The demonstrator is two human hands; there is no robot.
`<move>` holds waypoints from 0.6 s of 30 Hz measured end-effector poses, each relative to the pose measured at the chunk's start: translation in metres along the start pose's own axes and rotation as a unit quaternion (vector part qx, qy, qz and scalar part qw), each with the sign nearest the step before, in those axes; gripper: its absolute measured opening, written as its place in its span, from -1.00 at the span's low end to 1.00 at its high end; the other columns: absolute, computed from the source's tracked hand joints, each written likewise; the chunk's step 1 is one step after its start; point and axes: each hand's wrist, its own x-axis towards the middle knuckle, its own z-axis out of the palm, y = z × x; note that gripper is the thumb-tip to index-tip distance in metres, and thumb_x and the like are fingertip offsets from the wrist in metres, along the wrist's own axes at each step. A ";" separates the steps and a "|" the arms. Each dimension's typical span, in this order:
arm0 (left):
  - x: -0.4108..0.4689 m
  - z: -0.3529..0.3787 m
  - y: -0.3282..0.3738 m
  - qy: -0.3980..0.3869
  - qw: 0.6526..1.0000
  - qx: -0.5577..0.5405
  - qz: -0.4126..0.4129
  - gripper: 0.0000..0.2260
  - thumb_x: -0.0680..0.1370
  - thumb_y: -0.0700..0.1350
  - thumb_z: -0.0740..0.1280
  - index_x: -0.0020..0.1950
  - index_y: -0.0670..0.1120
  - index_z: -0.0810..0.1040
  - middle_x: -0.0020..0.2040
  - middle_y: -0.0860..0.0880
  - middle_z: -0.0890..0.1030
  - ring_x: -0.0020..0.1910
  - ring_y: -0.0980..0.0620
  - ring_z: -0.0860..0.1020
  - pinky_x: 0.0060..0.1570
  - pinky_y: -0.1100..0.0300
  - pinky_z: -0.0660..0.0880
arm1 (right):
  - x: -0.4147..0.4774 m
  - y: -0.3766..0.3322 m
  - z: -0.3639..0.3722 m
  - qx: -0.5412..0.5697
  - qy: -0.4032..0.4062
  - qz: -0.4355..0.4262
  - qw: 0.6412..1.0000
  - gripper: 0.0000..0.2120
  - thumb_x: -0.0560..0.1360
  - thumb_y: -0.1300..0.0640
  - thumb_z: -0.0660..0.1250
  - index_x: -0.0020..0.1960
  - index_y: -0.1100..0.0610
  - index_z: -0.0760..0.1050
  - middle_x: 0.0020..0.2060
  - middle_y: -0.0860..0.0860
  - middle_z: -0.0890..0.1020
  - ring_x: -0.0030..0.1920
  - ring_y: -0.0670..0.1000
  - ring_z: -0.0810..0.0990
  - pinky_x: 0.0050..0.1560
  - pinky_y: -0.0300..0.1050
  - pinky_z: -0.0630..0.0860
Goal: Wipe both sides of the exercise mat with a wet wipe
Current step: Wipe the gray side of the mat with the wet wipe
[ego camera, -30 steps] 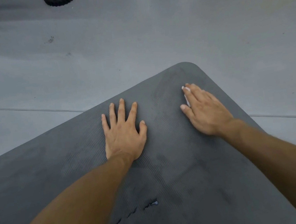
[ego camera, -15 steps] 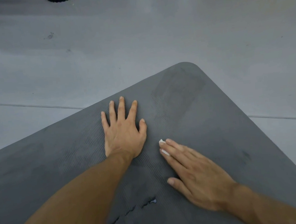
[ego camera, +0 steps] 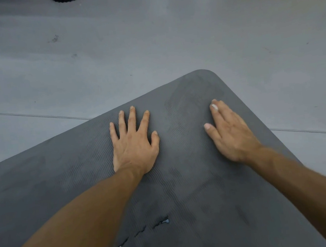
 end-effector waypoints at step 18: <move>0.000 0.002 0.000 0.008 1.000 -0.005 0.000 -0.36 0.60 0.26 -0.17 0.69 0.15 -0.02 0.71 -0.03 -0.07 0.67 -0.13 -0.17 0.61 -0.24 -0.18 | -0.037 -0.013 0.008 -0.075 0.012 -0.066 0.995 -0.29 0.67 -0.26 -0.18 0.69 0.12 0.06 0.67 0.00 0.12 0.67 -0.02 -0.02 0.64 -0.04 -0.07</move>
